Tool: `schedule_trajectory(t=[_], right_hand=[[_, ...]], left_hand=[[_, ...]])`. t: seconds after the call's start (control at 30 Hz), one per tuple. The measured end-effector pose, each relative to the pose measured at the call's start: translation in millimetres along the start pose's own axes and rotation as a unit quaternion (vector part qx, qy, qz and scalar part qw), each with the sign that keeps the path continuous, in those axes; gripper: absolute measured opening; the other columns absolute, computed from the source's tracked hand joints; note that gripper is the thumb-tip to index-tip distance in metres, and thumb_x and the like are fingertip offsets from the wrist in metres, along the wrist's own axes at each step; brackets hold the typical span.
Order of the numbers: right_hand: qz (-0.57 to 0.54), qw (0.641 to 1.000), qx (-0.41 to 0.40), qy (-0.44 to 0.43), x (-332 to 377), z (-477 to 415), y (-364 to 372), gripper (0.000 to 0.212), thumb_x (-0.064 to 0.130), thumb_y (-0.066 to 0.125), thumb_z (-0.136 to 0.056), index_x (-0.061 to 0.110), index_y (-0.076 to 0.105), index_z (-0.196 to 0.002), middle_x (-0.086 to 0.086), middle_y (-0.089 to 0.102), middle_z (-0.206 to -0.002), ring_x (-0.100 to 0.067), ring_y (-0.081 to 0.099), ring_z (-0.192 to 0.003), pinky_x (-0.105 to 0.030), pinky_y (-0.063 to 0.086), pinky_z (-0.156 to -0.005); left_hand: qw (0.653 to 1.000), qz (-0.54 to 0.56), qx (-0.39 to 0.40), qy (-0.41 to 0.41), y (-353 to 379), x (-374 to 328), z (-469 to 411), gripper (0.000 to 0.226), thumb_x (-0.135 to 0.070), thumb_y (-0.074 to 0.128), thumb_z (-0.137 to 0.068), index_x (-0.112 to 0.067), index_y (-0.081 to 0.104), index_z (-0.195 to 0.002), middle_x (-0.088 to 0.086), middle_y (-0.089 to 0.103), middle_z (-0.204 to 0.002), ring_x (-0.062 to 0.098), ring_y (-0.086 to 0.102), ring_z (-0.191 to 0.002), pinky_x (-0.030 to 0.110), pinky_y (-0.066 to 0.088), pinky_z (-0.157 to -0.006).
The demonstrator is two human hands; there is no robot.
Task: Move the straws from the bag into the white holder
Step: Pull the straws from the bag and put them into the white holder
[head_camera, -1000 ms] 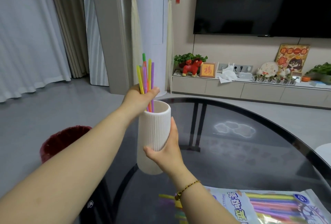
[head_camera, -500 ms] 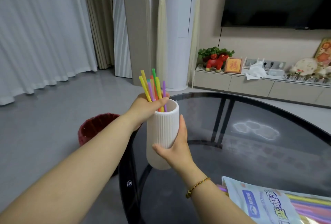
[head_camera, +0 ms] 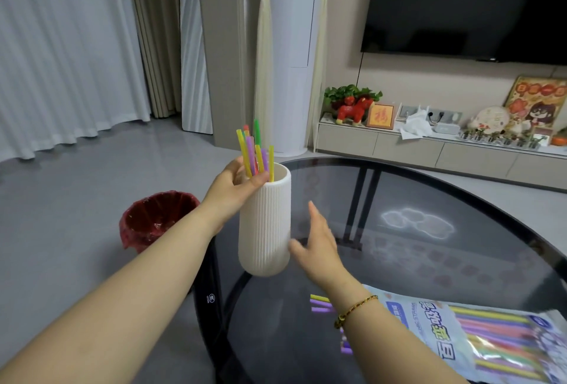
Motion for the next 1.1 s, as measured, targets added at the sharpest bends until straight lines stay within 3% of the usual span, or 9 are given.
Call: schedule_trajectory(t=[0.13, 0.2, 0.33, 0.43, 0.6, 0.7, 0.83, 0.93, 1.1], right_hand=[[0.034, 0.996, -0.082, 0.022, -16, 8, -55, 0.059, 0.006, 0.046, -0.085, 0.011, 0.024, -0.14, -0.01, 0.032, -0.147, -0.027, 0.03, -0.134, -0.04, 0.025, -0.113], [0.056, 0.993, -0.101, 0.038, -32, 17, -79, 0.05, 0.003, 0.043, -0.086, 0.009, 0.035, -0.134, -0.011, 0.042, -0.141, -0.028, 0.039, -0.129, -0.04, 0.032, -0.109], [0.102, 0.987, -0.092, 0.083, -72, 47, -100, 0.037, 0.002, 0.038, -0.086, 0.011, 0.056, -0.118, -0.013, 0.059, -0.125, -0.032, 0.05, -0.116, -0.04, 0.041, -0.099], [0.199, 0.973, -0.059, 0.102, -98, 68, -101, 0.035, 0.008, 0.037, -0.089, 0.014, 0.057, -0.117, -0.01, 0.061, -0.123, -0.031, 0.05, -0.115, -0.038, 0.033, -0.102], [0.277, 0.957, -0.013, 0.086, -124, 94, -88, 0.029, 0.026, 0.035, -0.094, 0.023, 0.053, -0.117, 0.002, 0.057, -0.127, -0.019, 0.042, -0.122, -0.034, 0.014, -0.111], [0.275, 0.959, -0.035, 0.057, -125, 102, -92, 0.029, 0.028, 0.034, -0.094, 0.024, 0.053, -0.116, 0.005, 0.056, -0.127, -0.016, 0.042, -0.122, -0.034, 0.011, -0.112], [0.277, 0.959, -0.035, 0.042, -129, 105, -94, 0.028, 0.028, 0.033, -0.094, 0.023, 0.053, -0.113, 0.004, 0.057, -0.125, -0.015, 0.044, -0.119, -0.034, 0.013, -0.112], [0.282, 0.958, -0.026, 0.045, -129, 102, -92, 0.029, 0.027, 0.031, -0.095, 0.023, 0.053, -0.114, 0.004, 0.057, -0.125, -0.016, 0.044, -0.12, -0.035, 0.013, -0.113], [0.289, 0.956, -0.019, 0.051, -133, 98, -97, 0.032, 0.027, 0.028, -0.096, 0.022, 0.051, -0.117, 0.004, 0.055, -0.128, -0.016, 0.042, -0.122, -0.037, 0.011, -0.114]], left_hand=[[0.998, -0.017, -0.043, -0.031, -11, 18, 17, 0.073, -0.039, 0.061, -0.079, -0.022, 0.025, -0.14, -0.002, 0.034, -0.145, 0.014, 0.033, -0.131, 0.027, 0.027, -0.095], [0.993, -0.028, -0.118, -0.006, -21, 19, 35, 0.063, -0.035, 0.061, -0.081, -0.019, 0.034, -0.135, 0.001, 0.043, -0.138, 0.015, 0.039, -0.125, 0.027, 0.03, -0.095], [0.975, -0.076, -0.196, 0.075, -9, 21, 87, 0.014, -0.017, 0.059, -0.083, -0.024, 0.051, -0.093, -0.012, 0.054, -0.085, 0.013, 0.052, -0.083, 0.027, 0.041, -0.077], [0.98, -0.176, -0.034, 0.085, 49, 33, 111, 0.012, -0.013, 0.06, -0.083, -0.025, 0.061, -0.081, -0.015, 0.055, -0.081, 0.016, 0.055, -0.084, 0.021, 0.04, -0.076], [0.897, -0.342, 0.271, 0.074, 162, 62, 135, 0.049, -0.032, 0.05, -0.088, -0.023, 0.038, -0.135, -0.006, 0.031, -0.146, 0.01, 0.027, -0.134, 0.02, 0.02, -0.107], [0.851, -0.403, 0.33, 0.057, 191, 66, 130, 0.055, -0.021, 0.045, -0.089, -0.02, 0.026, -0.141, 0.0, 0.018, -0.153, 0.018, 0.018, -0.139, 0.029, 0.018, -0.113], [0.786, -0.476, 0.394, 0.037, 212, 65, 126, 0.048, -0.017, 0.055, -0.078, -0.014, 0.045, -0.125, 0.009, 0.049, -0.125, 0.025, 0.046, -0.112, 0.034, 0.041, -0.089], [0.724, -0.572, 0.38, 0.066, 225, 62, 123, 0.037, -0.014, 0.05, -0.08, -0.011, 0.047, -0.117, 0.012, 0.056, -0.115, 0.027, 0.054, -0.095, 0.033, 0.041, -0.07], [0.647, -0.662, 0.343, 0.159, 227, 62, 118, 0.023, -0.006, 0.038, -0.088, -0.003, 0.046, -0.11, 0.017, 0.058, -0.113, 0.033, 0.055, -0.101, 0.035, 0.034, -0.067]])
Point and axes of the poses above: each hand's wrist, its own z-axis away from the middle knuckle, its own y-axis out of the palm, x = y × z, the point moved 9 cm from there along -z, towards the middle knuckle
